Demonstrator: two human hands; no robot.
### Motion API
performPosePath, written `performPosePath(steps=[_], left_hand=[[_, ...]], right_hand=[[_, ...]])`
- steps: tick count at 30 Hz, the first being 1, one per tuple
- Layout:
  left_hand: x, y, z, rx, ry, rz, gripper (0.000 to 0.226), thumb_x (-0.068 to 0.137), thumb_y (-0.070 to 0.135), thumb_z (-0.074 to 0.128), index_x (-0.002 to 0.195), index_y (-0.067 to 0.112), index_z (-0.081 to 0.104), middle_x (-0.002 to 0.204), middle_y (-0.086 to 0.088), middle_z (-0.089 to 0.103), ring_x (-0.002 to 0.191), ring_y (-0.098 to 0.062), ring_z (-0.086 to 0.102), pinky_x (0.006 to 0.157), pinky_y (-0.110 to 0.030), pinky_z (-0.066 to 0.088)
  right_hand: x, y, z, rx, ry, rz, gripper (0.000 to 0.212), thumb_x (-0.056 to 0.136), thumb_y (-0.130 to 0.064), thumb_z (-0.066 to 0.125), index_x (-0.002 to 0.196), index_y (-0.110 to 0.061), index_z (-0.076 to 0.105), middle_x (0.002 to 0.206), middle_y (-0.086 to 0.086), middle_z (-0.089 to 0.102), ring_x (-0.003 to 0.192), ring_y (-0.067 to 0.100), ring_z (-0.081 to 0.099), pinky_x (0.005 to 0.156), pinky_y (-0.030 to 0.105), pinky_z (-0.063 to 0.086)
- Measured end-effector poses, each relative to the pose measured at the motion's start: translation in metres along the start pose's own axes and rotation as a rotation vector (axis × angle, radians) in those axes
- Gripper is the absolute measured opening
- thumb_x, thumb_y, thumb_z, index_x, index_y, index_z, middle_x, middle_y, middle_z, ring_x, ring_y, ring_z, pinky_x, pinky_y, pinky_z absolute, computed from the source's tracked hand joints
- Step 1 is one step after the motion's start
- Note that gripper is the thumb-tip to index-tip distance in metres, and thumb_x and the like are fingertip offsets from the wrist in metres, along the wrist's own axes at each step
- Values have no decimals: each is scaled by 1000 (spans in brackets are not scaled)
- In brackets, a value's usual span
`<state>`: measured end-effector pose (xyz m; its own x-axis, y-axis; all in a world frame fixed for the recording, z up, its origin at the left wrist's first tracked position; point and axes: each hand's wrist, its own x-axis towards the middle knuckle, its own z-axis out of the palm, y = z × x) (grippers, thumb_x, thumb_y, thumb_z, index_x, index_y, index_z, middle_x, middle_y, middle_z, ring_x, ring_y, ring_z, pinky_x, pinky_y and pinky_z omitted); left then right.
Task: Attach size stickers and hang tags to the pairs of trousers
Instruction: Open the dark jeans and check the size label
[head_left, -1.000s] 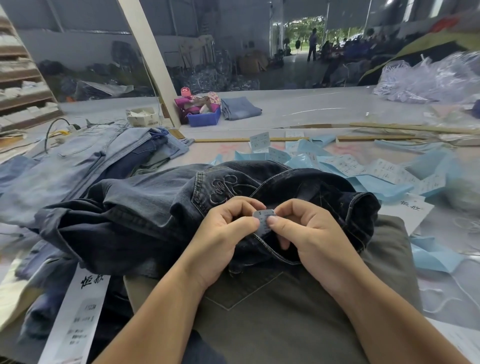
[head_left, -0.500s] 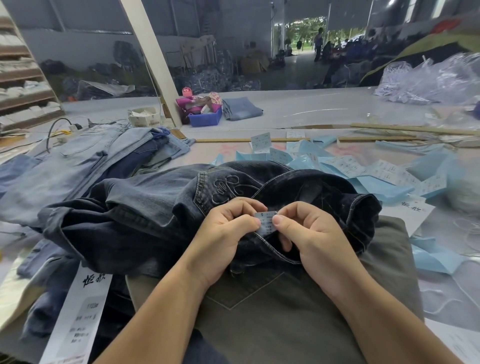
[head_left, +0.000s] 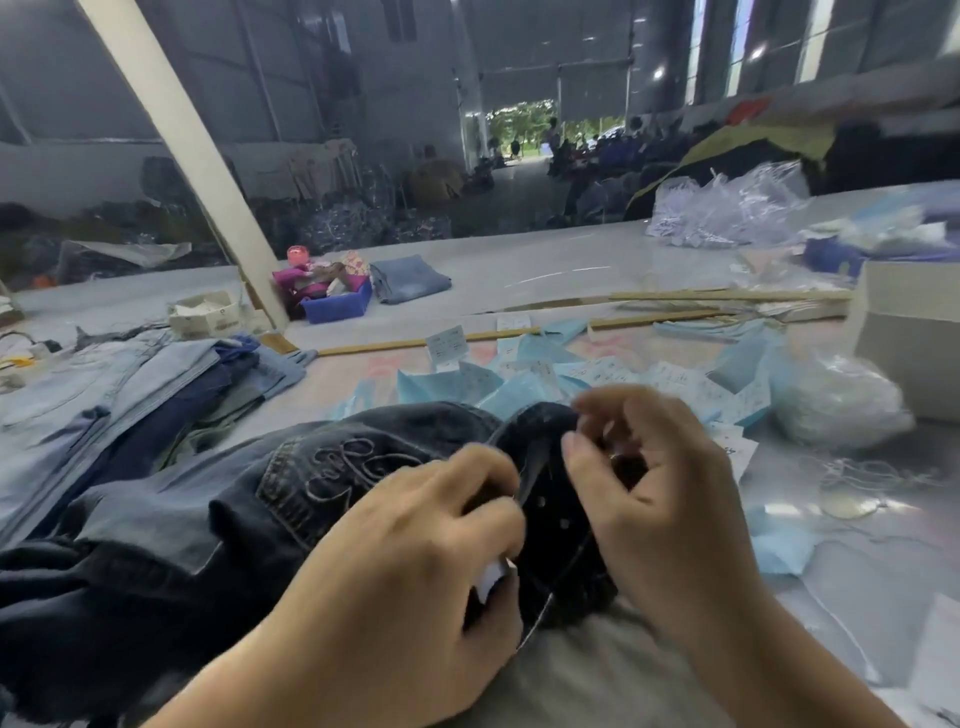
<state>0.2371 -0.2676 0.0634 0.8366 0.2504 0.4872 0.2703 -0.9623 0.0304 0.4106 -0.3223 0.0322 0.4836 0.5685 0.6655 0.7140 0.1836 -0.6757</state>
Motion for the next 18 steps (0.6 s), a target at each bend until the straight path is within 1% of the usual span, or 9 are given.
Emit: performPosePath(steps=[2,4,7,9,11,13,15,16,18], left_hand=[[21,2,-11,-34,-1,-18,19,82,45,55,95,32,57,117,14,50,78,-6,60,68,-23,51],[42,-3,-17,-131,3,-88,34,84,61,47,110,40,50,118,28,47,88,2,58,71,-10,47],[74,-19,-11,-334,-240,-282,44,80,75,43,112,46,50,101,37,55,89,10,55,74,-14,45],[91,-30,4,-345,-544,-270,36,87,65,53,107,36,60,103,22,59,95,5,56,90,-31,46],[103,-34,18,-384,-763,-201,25,90,53,61,107,35,63,108,22,56,100,5,54,97,-32,44],[113,-36,24,-480,-918,-229,26,87,52,66,111,41,61,98,30,58,92,8,57,88,-24,46],[126,-36,30,-568,-1025,-326,42,82,48,74,119,40,57,86,30,64,77,3,63,75,-20,52],[135,-37,35,-580,-1050,-365,51,80,44,78,124,36,53,91,25,67,72,-2,65,73,-22,55],[158,-40,46,-473,-1071,-373,65,77,40,82,132,31,48,112,15,66,73,-7,68,75,-27,58]], right_hand=[[21,7,-3,-126,-48,-11,33,83,-45,52,116,-40,53,110,-29,51,111,3,45,88,11,33],[33,17,1,-153,-233,6,41,85,-52,46,125,-45,46,125,-26,46,121,4,38,98,22,32],[33,35,13,-51,-442,-17,20,83,-52,46,93,-42,59,92,-18,65,89,5,60,75,37,50],[23,52,15,-36,-518,-3,34,79,-56,45,89,-29,64,84,-8,68,80,9,62,69,41,50],[10,72,10,107,-541,89,33,74,-53,52,93,-31,68,89,-10,70,84,3,64,74,33,52],[0,83,4,250,-500,143,23,76,-40,58,97,-43,68,94,-19,70,88,-7,63,74,13,48],[-3,90,1,355,-504,190,37,81,-20,56,101,-49,68,100,-24,70,95,-9,63,77,5,44],[-3,92,0,398,-515,251,39,84,-17,53,101,-47,70,100,-22,71,97,-7,64,78,5,44],[2,93,4,435,-508,388,24,86,-32,50,91,-37,73,89,-16,72,88,-1,66,78,16,46]])
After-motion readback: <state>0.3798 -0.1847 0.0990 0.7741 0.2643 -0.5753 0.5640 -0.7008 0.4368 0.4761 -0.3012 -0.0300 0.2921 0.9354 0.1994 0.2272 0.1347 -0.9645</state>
